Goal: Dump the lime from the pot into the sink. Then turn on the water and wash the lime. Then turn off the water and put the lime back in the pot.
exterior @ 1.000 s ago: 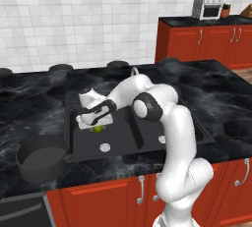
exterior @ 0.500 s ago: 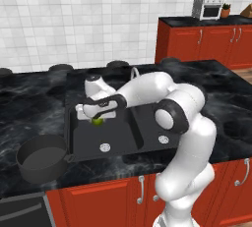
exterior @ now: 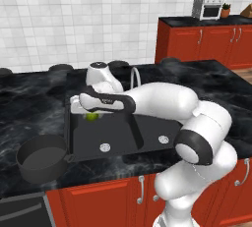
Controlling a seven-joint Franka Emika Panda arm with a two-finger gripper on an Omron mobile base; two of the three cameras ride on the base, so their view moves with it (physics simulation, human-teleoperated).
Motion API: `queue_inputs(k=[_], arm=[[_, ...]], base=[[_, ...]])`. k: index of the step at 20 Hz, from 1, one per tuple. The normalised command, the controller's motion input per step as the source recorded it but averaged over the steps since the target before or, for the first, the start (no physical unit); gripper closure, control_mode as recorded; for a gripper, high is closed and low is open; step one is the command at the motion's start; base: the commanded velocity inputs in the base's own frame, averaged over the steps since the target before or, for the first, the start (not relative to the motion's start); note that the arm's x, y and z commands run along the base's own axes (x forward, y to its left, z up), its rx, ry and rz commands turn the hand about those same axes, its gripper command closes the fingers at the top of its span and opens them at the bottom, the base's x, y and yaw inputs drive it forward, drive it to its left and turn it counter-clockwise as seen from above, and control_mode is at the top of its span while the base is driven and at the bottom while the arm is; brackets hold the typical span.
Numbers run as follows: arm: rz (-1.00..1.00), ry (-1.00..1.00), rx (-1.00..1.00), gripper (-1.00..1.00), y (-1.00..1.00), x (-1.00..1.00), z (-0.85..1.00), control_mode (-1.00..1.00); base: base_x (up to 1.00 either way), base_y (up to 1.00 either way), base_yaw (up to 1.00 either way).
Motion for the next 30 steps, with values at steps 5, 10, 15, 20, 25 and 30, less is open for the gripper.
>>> queue_inputs(k=[5, 10, 15, 20, 25, 30], arm=[[0.22, 0.0, 0.0, 1.0, 0.69, -0.77, 0.57, -1.0], [0.23, 0.0, 0.0, 1.0, 0.69, -0.62, 0.41, -1.0], [0.22, 0.0, 0.0, 1.0, 0.66, -0.49, 0.05, -1.0], [0.18, -0.03, -0.05, 1.0, 0.53, -0.26, -0.22, -1.0], [0.13, -0.06, -0.09, 1.0, 0.34, -0.03, -0.33, -1.0], [0.09, -0.05, -0.12, 1.0, 0.24, 0.0, -0.43, -1.0]], base=[[0.0, 0.0, 0.0], [0.0, 0.0, 0.0], [0.0, 0.0, 0.0], [0.0, 0.0, 0.0], [0.0, 0.0, 0.0], [0.0, 0.0, 0.0]])
